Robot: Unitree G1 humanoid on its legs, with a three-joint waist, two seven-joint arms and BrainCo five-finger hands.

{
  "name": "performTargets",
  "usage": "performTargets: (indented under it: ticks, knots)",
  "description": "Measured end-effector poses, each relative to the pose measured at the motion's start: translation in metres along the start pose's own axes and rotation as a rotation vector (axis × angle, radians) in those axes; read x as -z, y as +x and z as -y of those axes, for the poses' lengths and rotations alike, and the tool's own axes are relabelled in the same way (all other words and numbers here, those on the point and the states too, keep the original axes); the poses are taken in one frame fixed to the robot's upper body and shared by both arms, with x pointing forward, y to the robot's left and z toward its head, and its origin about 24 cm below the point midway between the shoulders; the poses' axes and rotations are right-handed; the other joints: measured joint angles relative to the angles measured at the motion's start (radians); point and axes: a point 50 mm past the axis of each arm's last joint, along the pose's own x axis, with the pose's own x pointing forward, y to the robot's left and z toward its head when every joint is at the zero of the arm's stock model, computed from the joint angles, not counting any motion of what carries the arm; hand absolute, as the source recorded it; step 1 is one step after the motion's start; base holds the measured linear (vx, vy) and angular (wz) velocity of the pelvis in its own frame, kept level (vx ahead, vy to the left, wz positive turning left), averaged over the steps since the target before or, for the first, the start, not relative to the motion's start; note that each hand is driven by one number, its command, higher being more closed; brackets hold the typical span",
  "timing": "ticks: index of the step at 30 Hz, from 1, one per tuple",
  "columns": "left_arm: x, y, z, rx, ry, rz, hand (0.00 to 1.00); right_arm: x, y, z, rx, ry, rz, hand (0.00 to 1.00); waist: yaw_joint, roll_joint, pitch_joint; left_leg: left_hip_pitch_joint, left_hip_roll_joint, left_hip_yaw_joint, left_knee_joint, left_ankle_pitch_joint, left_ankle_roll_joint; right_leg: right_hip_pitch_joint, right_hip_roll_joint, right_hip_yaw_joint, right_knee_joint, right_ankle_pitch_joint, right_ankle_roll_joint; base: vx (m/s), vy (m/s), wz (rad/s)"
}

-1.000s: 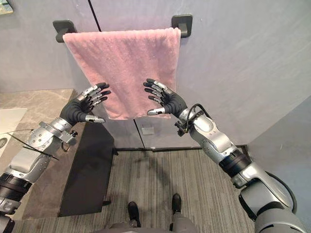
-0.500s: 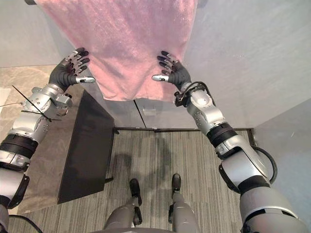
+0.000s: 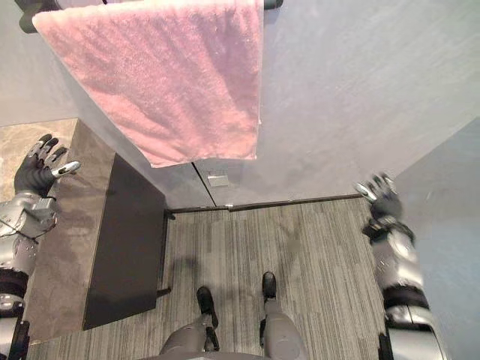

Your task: Organize washtable

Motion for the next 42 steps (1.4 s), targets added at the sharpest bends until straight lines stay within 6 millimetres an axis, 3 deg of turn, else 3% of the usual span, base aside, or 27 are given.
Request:
performTargets:
  ticks: [2,5,9,11,12,13,14,15,16,17,18,19,21,22,23,24,25,26,29,31,33,36,37,40,41,42]
  knots:
    - [0.014,-0.012,-0.001,-0.011,-0.027,-0.023,0.00,0.005,-0.015,0.028,0.106,0.045,0.012,0.00,-0.003,0.004,-0.034,0.000,-0.003,-0.001,0.000,0.000,0.000,0.001,-0.001,0.000,0.000,-0.001,0.001,-0.03,0.002,0.02]
    - [0.025,-0.023,0.003,-0.004,-0.024,-0.046,0.00,0.018,-0.029,0.041,0.182,0.116,0.021,0.00,-0.015,0.007,-0.063,0.009,-0.004,-0.009,0.000,-0.002,0.000,0.013,-0.001,-0.005,0.000,-0.002,0.003,0.00,0.008,0.09]
    - [0.038,-0.033,0.026,0.026,-0.049,-0.051,0.00,0.047,-0.056,0.026,0.164,0.214,0.019,0.00,-0.026,0.020,-0.090,0.038,-0.001,-0.019,0.000,-0.007,-0.004,0.046,-0.006,-0.004,0.004,-0.007,0.008,0.00,0.001,0.04]
    - [0.043,-0.035,0.048,0.066,-0.088,-0.050,0.00,0.061,-0.065,0.013,0.145,0.256,0.003,0.00,-0.027,0.033,-0.092,0.049,0.002,-0.032,0.000,-0.010,0.000,0.034,-0.003,0.017,0.070,-0.043,0.041,-0.03,0.004,0.13]
    - [0.047,-0.037,0.067,0.091,-0.133,-0.046,0.00,0.071,-0.069,0.004,0.125,0.273,-0.025,0.00,-0.033,0.044,-0.090,0.054,0.007,-0.053,0.000,-0.014,0.005,0.001,0.006,0.051,0.195,-0.096,0.031,-0.06,-0.001,0.65]
    - [0.050,-0.040,0.091,0.133,-0.188,-0.040,0.00,0.083,-0.076,-0.005,0.112,0.290,-0.063,0.00,-0.053,0.043,-0.090,0.065,0.001,-0.098,0.000,-0.013,0.005,-0.045,0.004,0.131,0.429,-0.222,0.008,-0.05,-0.013,0.90]
    - [0.052,-0.042,0.100,0.150,-0.211,-0.041,0.00,0.087,-0.079,-0.007,0.110,0.297,-0.074,0.00,-0.054,0.039,-0.090,0.071,-0.005,-0.119,0.000,-0.012,0.005,-0.053,-0.002,0.159,0.516,-0.272,0.021,0.00,-0.070,1.41]
    - [0.055,-0.051,0.118,0.180,-0.267,-0.037,0.00,0.093,-0.085,-0.017,0.081,0.312,-0.091,0.00,-0.052,0.029,-0.096,0.080,-0.018,-0.174,0.002,-0.007,-0.001,-0.042,-0.016,0.234,0.683,-0.358,0.083,0.03,-0.167,1.41]
    - [0.060,-0.063,0.124,0.180,-0.297,-0.045,0.00,0.093,-0.087,-0.028,0.039,0.323,-0.089,0.00,-0.048,0.016,-0.107,0.080,-0.032,-0.221,0.007,-0.003,-0.006,-0.017,-0.021,0.298,0.724,-0.414,0.115,0.04,-0.225,1.39]
    - [0.062,-0.068,0.127,0.180,-0.313,-0.050,0.00,0.092,-0.087,-0.033,0.017,0.327,-0.087,0.00,-0.047,0.009,-0.111,0.073,-0.037,-0.242,0.008,0.005,-0.008,-0.007,-0.020,0.323,0.722,-0.439,0.120,0.01,-0.404,1.38]
    - [0.067,-0.080,0.132,0.175,-0.355,-0.062,0.00,0.086,-0.085,-0.046,-0.043,0.330,-0.070,0.00,-0.036,0.000,-0.113,0.025,-0.038,-0.286,0.039,0.034,-0.020,0.008,-0.021,0.317,0.691,-0.505,0.101,-0.05,-0.454,1.02]
    - [0.075,-0.091,0.135,0.157,-0.385,-0.087,0.00,0.083,-0.081,-0.057,-0.086,0.332,-0.057,0.00,0.001,0.003,-0.110,-0.013,-0.023,-0.298,0.064,0.032,-0.023,0.014,-0.013,0.290,0.657,-0.547,0.060,-0.10,-0.449,0.90]
    - [0.087,-0.105,0.138,0.136,-0.413,-0.141,0.00,0.081,-0.077,-0.070,-0.143,0.326,-0.058,0.00,0.013,0.030,-0.097,-0.065,0.018,-0.334,0.117,0.042,-0.024,-0.002,0.028,0.233,0.678,-0.545,0.037,-0.13,-0.281,0.64]
    - [0.094,-0.113,0.135,0.120,-0.416,-0.173,0.00,0.085,-0.079,-0.077,-0.179,0.320,-0.079,0.00,0.011,0.028,-0.094,-0.094,0.031,-0.368,0.153,0.045,-0.025,-0.012,0.048,0.192,0.709,-0.558,0.015,-0.19,-0.351,0.89]
    - [0.099,-0.120,0.136,0.118,-0.415,-0.205,0.00,0.088,-0.081,-0.083,-0.211,0.314,-0.097,0.00,0.011,0.025,-0.092,-0.117,0.034,-0.400,0.172,0.035,0.015,-0.022,0.061,0.151,0.734,-0.566,-0.009,-0.22,-0.423,1.05]
    - [0.103,-0.125,0.140,0.136,-0.418,-0.237,0.00,0.091,-0.084,-0.084,-0.227,0.307,-0.111,0.00,0.010,0.013,-0.079,-0.126,0.044,-0.382,0.156,-0.034,0.178,-0.018,0.064,0.100,0.739,-0.559,-0.039,-0.17,-0.318,0.98]
    - [0.105,-0.127,0.143,0.145,-0.421,-0.247,0.00,0.093,-0.086,-0.082,-0.222,0.302,-0.120,0.00,0.009,0.006,-0.077,-0.126,0.051,-0.354,0.150,-0.084,0.211,-0.014,0.050,0.078,0.720,-0.549,-0.057,-0.16,-0.230,1.32]
    - [0.105,-0.128,0.152,0.173,-0.440,-0.254,0.00,0.094,-0.088,-0.073,-0.199,0.288,-0.126,0.00,0.000,-0.013,-0.048,-0.165,0.072,-0.271,0.235,-0.151,0.196,0.004,0.027,0.006,0.669,-0.513,-0.095,-0.14,-0.142,1.07]
    - [0.107,-0.132,0.162,0.228,-0.447,-0.277,0.00,0.100,-0.096,-0.060,-0.169,0.252,-0.159,0.00,-0.034,-0.019,-0.043,-0.189,0.093,-0.118,0.527,-0.155,0.196,0.046,-0.009,-0.108,0.563,-0.448,-0.119,-0.18,-0.248,1.32]
    - [0.107,-0.132,0.167,0.264,-0.452,-0.276,0.00,0.109,-0.111,-0.044,-0.120,0.234,-0.203,0.00,-0.050,-0.018,-0.043,-0.076,0.143,-0.014,0.725,-0.259,0.151,0.106,-0.016,-0.226,0.449,-0.388,-0.136,-0.12,-0.189,1.56]
    - [0.107,-0.129,0.172,0.279,-0.453,-0.279,0.00,0.115,-0.121,-0.033,-0.071,0.244,-0.222,0.00,-0.054,-0.013,-0.047,0.030,0.191,0.027,0.774,-0.299,0.150,0.113,-0.026,-0.323,0.414,-0.367,-0.145,-0.15,-0.088,1.68]
    - [0.108,-0.127,0.181,0.302,-0.466,-0.287,0.00,0.120,-0.132,-0.026,-0.029,0.260,-0.238,0.00,-0.090,-0.007,-0.062,0.168,0.228,0.033,0.705,-0.299,0.140,0.078,-0.088,-0.505,0.412,-0.368,-0.147,-0.23,0.026,2.06]
    - [0.110,-0.129,0.184,0.305,-0.472,-0.299,0.00,0.121,-0.132,-0.027,-0.030,0.265,-0.240,0.00,-0.103,0.000,-0.073,0.198,0.238,0.014,0.649,-0.282,0.115,0.051,-0.114,-0.570,0.412,-0.362,-0.144,-0.25,0.111,1.89]
    - [0.119,-0.134,0.191,0.326,-0.466,-0.348,0.00,0.120,-0.130,-0.031,-0.039,0.273,-0.236,0.00,-0.100,0.022,-0.098,0.230,0.238,-0.042,0.482,-0.192,0.042,-0.009,-0.138,-0.629,0.425,-0.339,-0.132,-0.28,0.222,1.56]
    - [0.120,-0.135,0.190,0.326,-0.465,-0.352,0.00,0.120,-0.128,-0.034,-0.050,0.278,-0.232,0.00,-0.099,0.024,-0.102,0.228,0.235,-0.045,0.437,-0.166,0.036,-0.025,-0.149,-0.643,0.440,-0.336,-0.134,-0.28,0.294,1.41]
    - [0.122,-0.136,0.188,0.321,-0.456,-0.364,0.00,0.123,-0.126,-0.042,-0.062,0.294,-0.240,0.00,-0.100,0.008,-0.112,0.222,0.213,-0.033,0.377,-0.187,0.015,-0.044,-0.181,-0.658,0.458,-0.314,-0.130,-0.33,0.350,1.28]
